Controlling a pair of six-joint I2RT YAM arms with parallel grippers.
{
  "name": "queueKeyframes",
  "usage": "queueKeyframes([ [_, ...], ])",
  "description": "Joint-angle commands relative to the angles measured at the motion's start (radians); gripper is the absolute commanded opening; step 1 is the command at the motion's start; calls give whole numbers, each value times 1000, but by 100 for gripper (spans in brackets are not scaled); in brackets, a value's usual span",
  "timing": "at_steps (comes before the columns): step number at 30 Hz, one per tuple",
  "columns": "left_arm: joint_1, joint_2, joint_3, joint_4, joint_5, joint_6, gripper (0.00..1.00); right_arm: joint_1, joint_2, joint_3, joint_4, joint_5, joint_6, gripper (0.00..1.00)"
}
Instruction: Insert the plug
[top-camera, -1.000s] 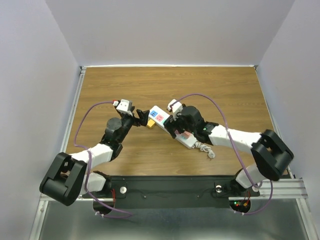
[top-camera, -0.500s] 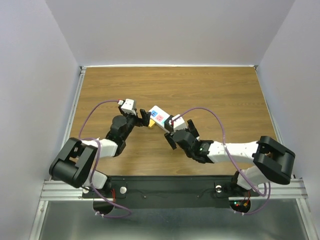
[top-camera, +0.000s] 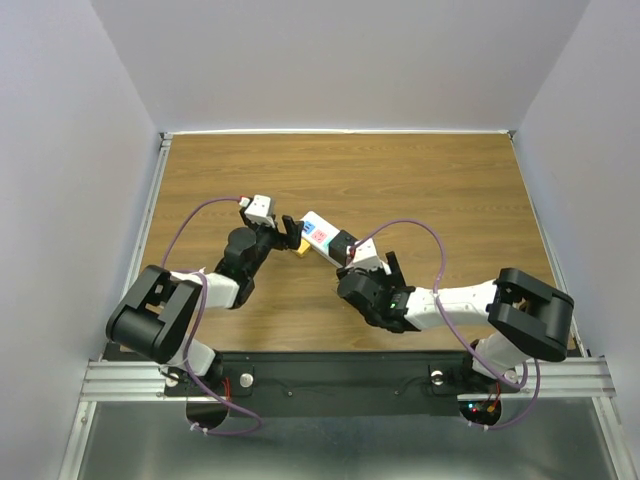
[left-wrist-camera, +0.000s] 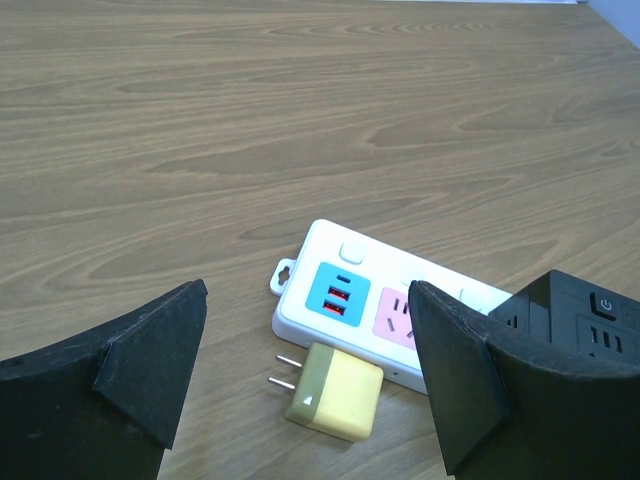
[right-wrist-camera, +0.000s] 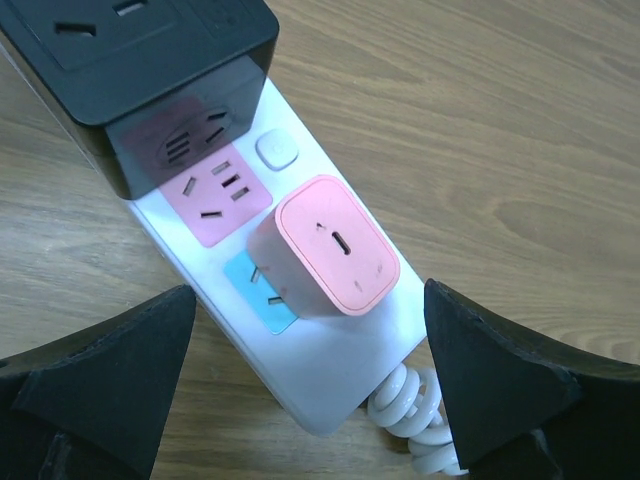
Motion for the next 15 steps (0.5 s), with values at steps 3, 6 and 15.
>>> queueKeyframes([
  [3,3,16,44,77,3,10,92,11,17,26,-49,86,121,100],
  [6,3,8,38,77,0,10,92,11,44,46,-123,136,182,100],
  [15,3,-2,30,71,6,16,92,-36,11,49,-210,207,322,100],
])
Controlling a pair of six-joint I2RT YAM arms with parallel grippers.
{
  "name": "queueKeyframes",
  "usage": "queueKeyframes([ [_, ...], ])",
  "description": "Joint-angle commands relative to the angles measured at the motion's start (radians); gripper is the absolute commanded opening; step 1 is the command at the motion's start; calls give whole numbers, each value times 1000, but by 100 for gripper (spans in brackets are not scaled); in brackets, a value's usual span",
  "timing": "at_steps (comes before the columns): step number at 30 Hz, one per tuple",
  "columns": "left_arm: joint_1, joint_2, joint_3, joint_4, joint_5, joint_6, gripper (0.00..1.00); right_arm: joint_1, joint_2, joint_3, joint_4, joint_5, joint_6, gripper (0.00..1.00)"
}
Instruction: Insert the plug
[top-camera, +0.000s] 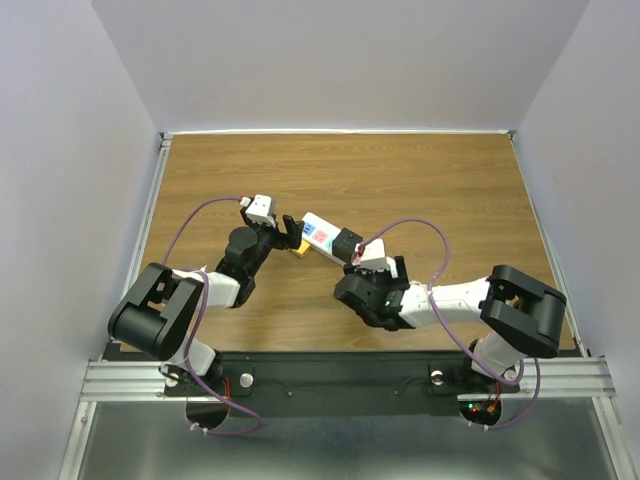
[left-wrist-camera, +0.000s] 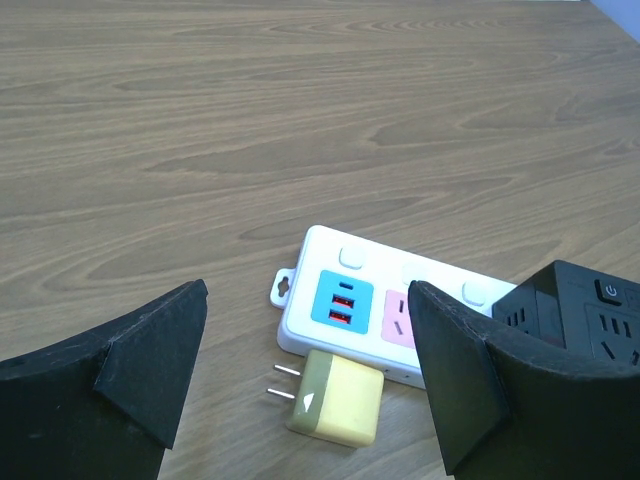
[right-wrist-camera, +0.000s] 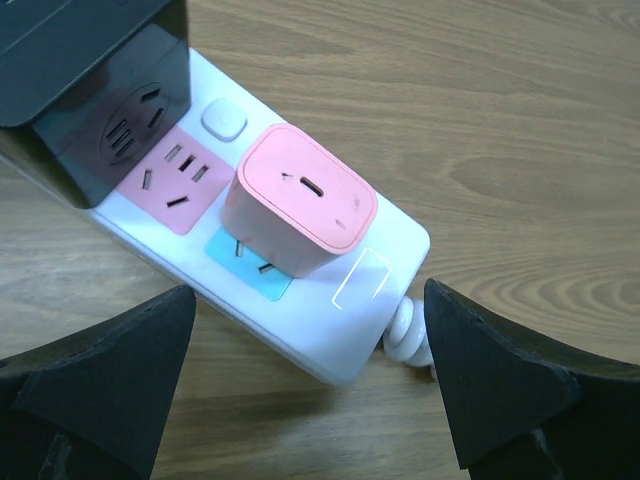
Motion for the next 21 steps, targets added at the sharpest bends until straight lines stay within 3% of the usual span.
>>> queueKeyframes([
  [1,3,-22,23,63,8,18,92,-46,-42,6,-51,92,98,100],
  [15,3,6,29,93,54,22,92,-234,-20,69,-49,110,55,100],
  [21,3,14,29,109,67,27,92,-286,61,135,18,93,-32,100],
])
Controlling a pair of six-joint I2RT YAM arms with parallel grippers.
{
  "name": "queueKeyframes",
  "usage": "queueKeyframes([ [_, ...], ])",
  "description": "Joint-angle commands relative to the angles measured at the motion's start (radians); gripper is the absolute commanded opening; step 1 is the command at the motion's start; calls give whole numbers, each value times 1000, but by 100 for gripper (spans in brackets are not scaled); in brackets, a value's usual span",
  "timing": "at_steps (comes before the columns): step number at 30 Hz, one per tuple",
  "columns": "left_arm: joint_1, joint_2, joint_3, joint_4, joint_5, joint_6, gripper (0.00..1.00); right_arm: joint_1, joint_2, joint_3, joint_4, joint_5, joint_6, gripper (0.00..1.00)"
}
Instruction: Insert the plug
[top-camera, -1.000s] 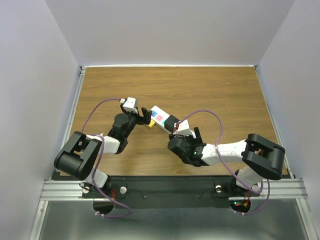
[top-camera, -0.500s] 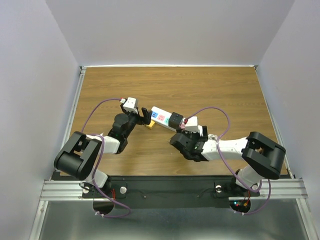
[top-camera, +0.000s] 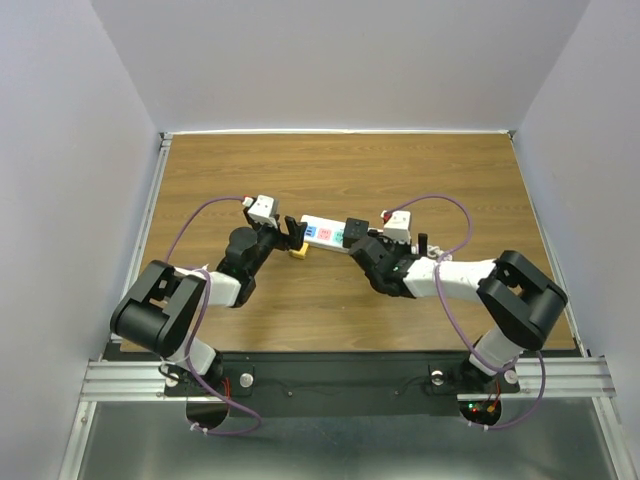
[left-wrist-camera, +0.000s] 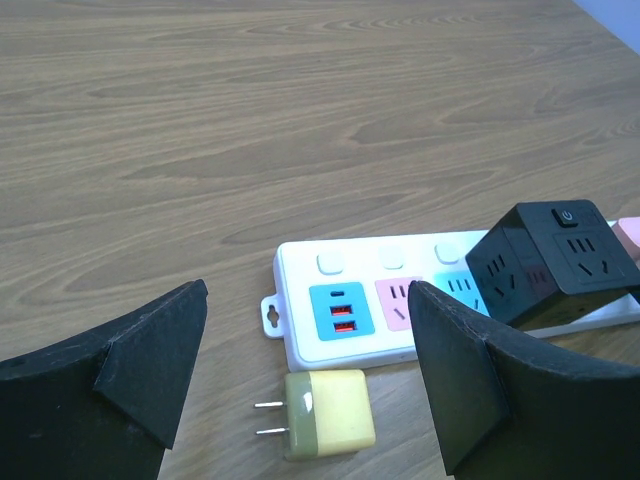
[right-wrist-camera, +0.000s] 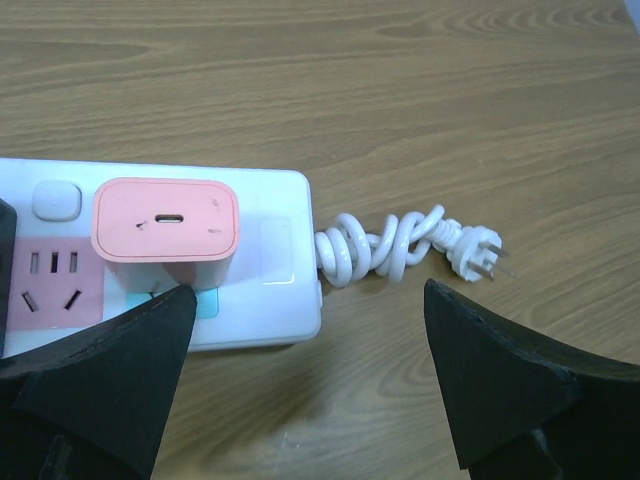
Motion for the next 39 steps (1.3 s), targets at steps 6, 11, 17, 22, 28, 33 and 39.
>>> queueKeyframes([
  [6,3,-53,-4,62,-14,27,92,-30,10,76,94,-17,-108,100],
  [11,1,-63,-7,23,-54,-19,90,-13,-104,29,134,-106,-154,100],
  [17,-123,-153,-33,-131,-337,-60,88,-9,-268,-37,201,-273,-219,100],
  [22,-249,-163,-54,-206,-465,-117,88,-9,-435,-120,232,-387,-249,100],
  [28,-315,-110,-35,-263,-571,-162,88,-10,-545,-172,231,-451,-275,100],
  [33,-324,-5,28,-295,-620,-163,88,-9,-643,-211,231,-488,-276,100],
  [39,-333,43,48,-313,-640,-171,88,-9,-676,-222,231,-511,-277,100],
])
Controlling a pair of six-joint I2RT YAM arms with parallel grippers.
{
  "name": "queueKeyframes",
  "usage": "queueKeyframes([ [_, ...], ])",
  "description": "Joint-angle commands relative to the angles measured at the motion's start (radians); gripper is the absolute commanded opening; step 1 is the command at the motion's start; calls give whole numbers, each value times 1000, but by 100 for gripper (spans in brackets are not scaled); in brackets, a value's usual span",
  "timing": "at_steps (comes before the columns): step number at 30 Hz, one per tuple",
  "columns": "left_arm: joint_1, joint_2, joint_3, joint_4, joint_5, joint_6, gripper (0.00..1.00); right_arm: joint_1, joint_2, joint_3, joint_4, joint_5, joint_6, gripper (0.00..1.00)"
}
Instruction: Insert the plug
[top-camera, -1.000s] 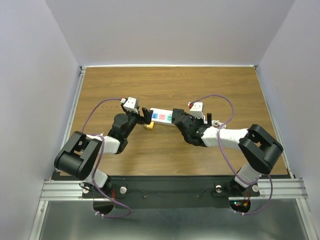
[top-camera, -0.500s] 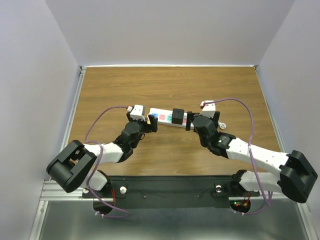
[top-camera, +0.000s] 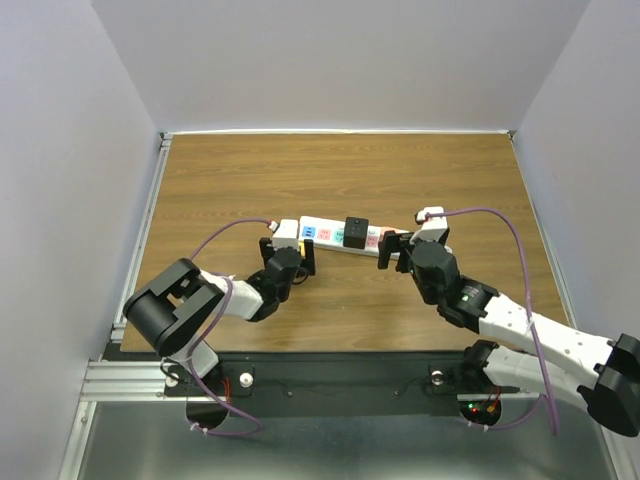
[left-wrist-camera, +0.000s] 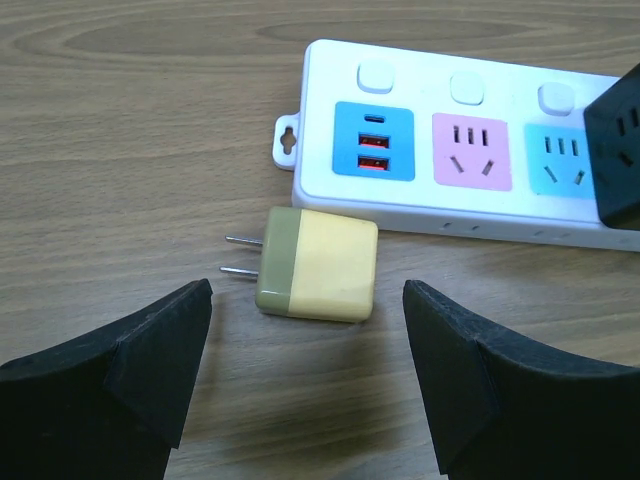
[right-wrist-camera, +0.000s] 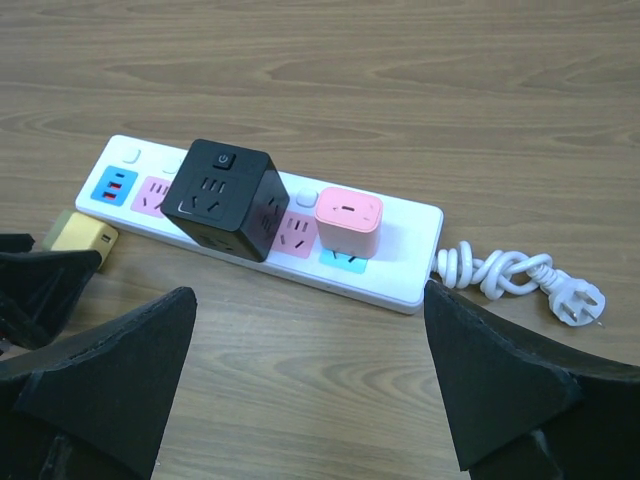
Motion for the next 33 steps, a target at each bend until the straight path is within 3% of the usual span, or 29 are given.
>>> queueKeyframes([
  [1,-10,0,39,10,-61,-14,88,8,-15,-3,48,-34,-15,100],
  [9,-8,64,82,18,-64,37,86,8,11,-2,48,-40,-15,100],
  [14,-8,84,92,18,-61,46,75,8,8,-2,48,-51,-17,100],
  [20,-10,87,89,16,-18,74,36,8,-1,-6,52,-88,-32,100],
  [21,-10,81,87,16,5,78,24,8,-2,-5,57,-114,-44,100],
  [25,-12,29,55,13,104,94,0,9,7,-8,98,-219,-104,98],
  [33,-13,-329,-101,-17,426,42,0,46,-64,-57,233,-528,-281,98],
])
